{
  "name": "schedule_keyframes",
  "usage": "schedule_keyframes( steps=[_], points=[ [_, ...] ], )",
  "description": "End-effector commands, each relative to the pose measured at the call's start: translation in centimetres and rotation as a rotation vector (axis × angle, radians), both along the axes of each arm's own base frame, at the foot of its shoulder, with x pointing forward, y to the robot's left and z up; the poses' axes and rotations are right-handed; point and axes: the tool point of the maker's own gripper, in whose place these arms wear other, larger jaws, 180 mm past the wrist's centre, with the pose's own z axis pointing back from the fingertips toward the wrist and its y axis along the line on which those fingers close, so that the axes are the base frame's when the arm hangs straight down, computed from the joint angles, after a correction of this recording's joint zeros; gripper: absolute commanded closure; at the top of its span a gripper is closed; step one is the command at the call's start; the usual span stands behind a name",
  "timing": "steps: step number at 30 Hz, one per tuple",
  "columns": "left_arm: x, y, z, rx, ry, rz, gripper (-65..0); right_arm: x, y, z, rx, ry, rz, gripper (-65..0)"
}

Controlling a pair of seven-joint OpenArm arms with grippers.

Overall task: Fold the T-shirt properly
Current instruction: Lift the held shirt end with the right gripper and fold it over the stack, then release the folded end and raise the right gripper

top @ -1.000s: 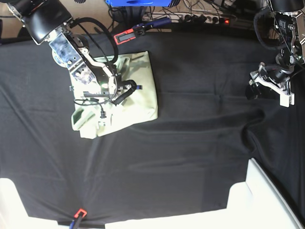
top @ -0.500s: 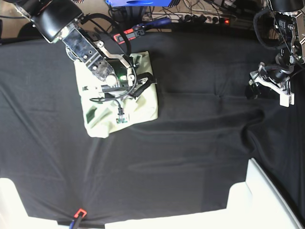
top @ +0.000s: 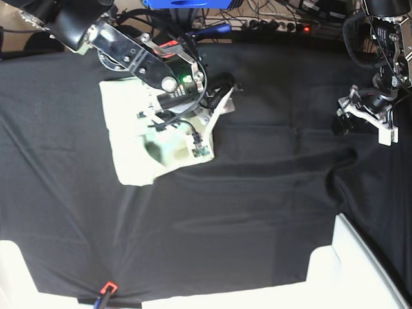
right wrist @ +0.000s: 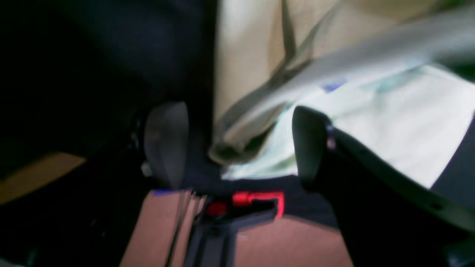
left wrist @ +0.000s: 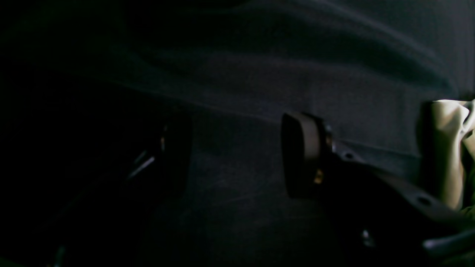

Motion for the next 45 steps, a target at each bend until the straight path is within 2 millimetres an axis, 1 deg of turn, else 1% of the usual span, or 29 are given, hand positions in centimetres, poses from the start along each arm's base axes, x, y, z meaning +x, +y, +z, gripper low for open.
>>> schedule_keyframes(
  steps=[1, 3, 4, 6, 7, 9, 11, 13, 14, 16, 17, 18, 20, 21, 23, 26, 28, 29, 30, 31, 33, 35, 37, 40, 43, 45],
  points=[
    [0.9, 0.7, 1.3, 0.012, -0.047, 0.002, -37.8, 0.8, 0.6, 1.7, 0.04, -0.04, -0.002, -41.9],
    [0.9, 0.7, 1.3, 0.012, -0.047, 0.002, -37.8, 1.0, 0.7, 2.9, 0.06, -0.055, 0.005, -41.9],
    [0.9, 0.7, 1.2, 0.011, -0.043, 0.004, -37.8, 1.1, 0.7, 3.1, 0.062, -0.061, 0.006, -41.9],
    [0.5, 0.9, 0.7, 0.006, -0.028, 0.013, -37.8, 1.4, -0.3, 2.9, 0.044, -0.076, -0.002, -41.9],
    [0.4, 1.1, 0.5, 0.004, -0.022, 0.02, -37.8, 1.9, -0.9, 2.9, 0.041, -0.088, -0.029, -41.9],
    [0.1, 1.2, 0.0, 0.0, -0.009, 0.028, -37.8, 3.3, -2.8, 3.0, 0.05, -0.104, -0.144, -41.9],
    [-0.1, 1.4, -0.1, -0.002, -0.004, 0.034, -37.8, 4.7, -5.4, 3.0, 0.037, -0.133, -0.227, -41.9],
    [-0.2, 1.4, -0.2, -0.001, -0.003, 0.035, -37.8, 5.6, -7.4, 3.0, 0.027, -0.161, -0.285, -41.2],
    [-0.1, 1.5, -0.1, -0.001, -0.005, 0.036, -37.8, 5.9, -8.3, 2.9, 0.019, -0.179, -0.306, -38.9],
    [-0.1, 1.5, 0.0, 0.0, -0.007, 0.037, -37.8, 5.8, -9.1, 2.6, 0.011, -0.193, -0.323, -31.5],
    [-0.1, 1.5, 0.0, 0.0, -0.007, 0.037, -37.8, 5.3, -9.1, 2.3, 0.01, -0.19, -0.324, -26.3],
    [-0.1, 1.4, -0.1, -0.001, -0.006, 0.034, -37.8, 4.9, -9.1, 2.0, 0.01, -0.188, -0.325, -18.7],
    [0.1, 1.2, 0.1, 0.001, -0.011, 0.028, -37.8, 4.2, -9.1, 1.6, 0.014, -0.198, -0.329, -1.5],
    [0.1, 1.2, 0.1, 0.001, -0.011, 0.028, -37.5, 3.8, -9.1, 1.3, 0.016, -0.209, -0.333, 0.0],
    [0.1, 1.4, 0.2, 0.002, -0.013, 0.031, -37.3, 3.0, -9.1, 0.9, 0.02, -0.227, -0.337, -2.0],
    [-0.1, 1.6, 0.0, 0.002, -0.007, 0.037, -37.1, 2.1, -9.3, 0.6, 0.021, -0.252, -0.341, -2.0],
    [-0.2, 1.6, 0.0, 0.004, -0.004, 0.036, -36.1, 2.2, -9.4, 0.5, 0.017, -0.269, -0.342, -2.0],
    [-0.2, 1.6, 0.0, 0.004, -0.004, 0.036, -33.1, 2.1, -9.5, 0.2, 0.01, -0.267, -0.342, -2.0],
    [-0.2, 1.6, 0.0, 0.004, -0.004, 0.036, -28.4, 2.1, -9.7, -0.2, -0.002, -0.259, -0.342, -2.0],
    [-0.2, 1.6, 0.0, 0.004, -0.004, 0.036, -22.3, 2.0, -9.9, -0.7, -0.016, -0.251, -0.342, -2.0],
    [-0.2, 1.5, 0.0, 0.002, -0.005, 0.035, -12.4, 1.6, -10.3, -1.7, -0.041, -0.23, -0.341, -2.0],
    [-0.1, 1.4, -0.1, 0.001, -0.005, 0.031, -6.9, 1.2, -10.5, -2.5, -0.057, -0.209, -0.342, -2.0],
    [-0.2, 1.3, -0.2, -0.001, -0.003, 0.031, -6.2, 1.1, -10.6, -3.3, -0.074, -0.204, -0.34, -2.0],
    [-0.2, 1.3, -0.2, -0.002, -0.002, 0.03, -6.0, 1.1, -11.5, -4.6, -0.116, -0.222, -0.339, -2.0],
    [-0.2, 1.5, -0.1, 0.0, -0.005, 0.035, -6.0, 0.4, -11.5, -6.7, -0.144, -0.196, -0.27, -2.0],
    [-0.2, 1.5, -0.1, 0.0, -0.005, 0.037, -6.0, -0.3, -11.1, -7.8, -0.151, -0.165, -0.272, -2.0]
  ],
)
